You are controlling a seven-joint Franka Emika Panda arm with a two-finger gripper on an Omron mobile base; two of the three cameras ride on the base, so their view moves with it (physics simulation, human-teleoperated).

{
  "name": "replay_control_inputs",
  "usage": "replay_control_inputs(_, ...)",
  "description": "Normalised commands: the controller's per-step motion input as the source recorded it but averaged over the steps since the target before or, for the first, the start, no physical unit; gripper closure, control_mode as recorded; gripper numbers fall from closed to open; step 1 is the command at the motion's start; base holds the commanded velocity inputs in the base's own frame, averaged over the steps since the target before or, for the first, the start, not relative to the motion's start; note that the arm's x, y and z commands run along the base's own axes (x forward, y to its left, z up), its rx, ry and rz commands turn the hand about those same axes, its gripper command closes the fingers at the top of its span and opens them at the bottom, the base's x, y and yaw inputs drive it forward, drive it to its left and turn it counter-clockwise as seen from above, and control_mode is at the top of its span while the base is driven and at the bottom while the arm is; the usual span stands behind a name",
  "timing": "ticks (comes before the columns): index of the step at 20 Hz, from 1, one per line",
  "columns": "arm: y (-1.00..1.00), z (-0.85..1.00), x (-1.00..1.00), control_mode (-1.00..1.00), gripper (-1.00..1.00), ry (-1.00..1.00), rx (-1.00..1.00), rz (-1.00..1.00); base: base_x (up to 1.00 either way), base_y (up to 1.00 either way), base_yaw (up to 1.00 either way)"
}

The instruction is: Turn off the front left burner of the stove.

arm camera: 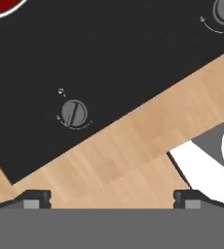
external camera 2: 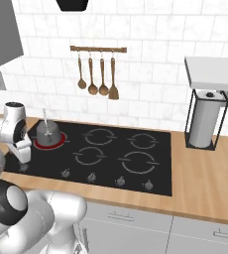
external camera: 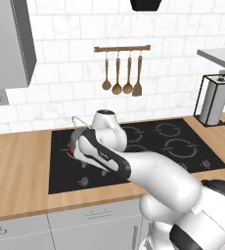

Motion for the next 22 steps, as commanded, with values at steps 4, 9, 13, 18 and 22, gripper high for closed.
replay_control_inputs(4, 0.00, -0.21, 0.32, -1.00, -1.00, 0.00, -0.05, -0.05, 0.00, 0.00, 0.00)
replay_control_inputs(9, 0.12, -0.21, 0.39, -1.00, -1.00, 0.00, -0.01, -0.06, 0.00, 0.00, 0.00)
replay_control_inputs(13, 0.36, -0.22, 0.15, -1.00, -1.00, 0.00, 0.00, -0.04, 0.00, 0.00, 0.00)
replay_control_inputs(18, 0.47, -0.33, 0.10, -1.00, -1.00, 0.01, -0.03, -0.03, 0.00, 0.00, 0.00)
replay_control_inputs(22, 0.00, -0.20, 0.11, -1.00, -1.00, 0.06, -0.04, 0.00, 0.00, 0.00, 0.00)
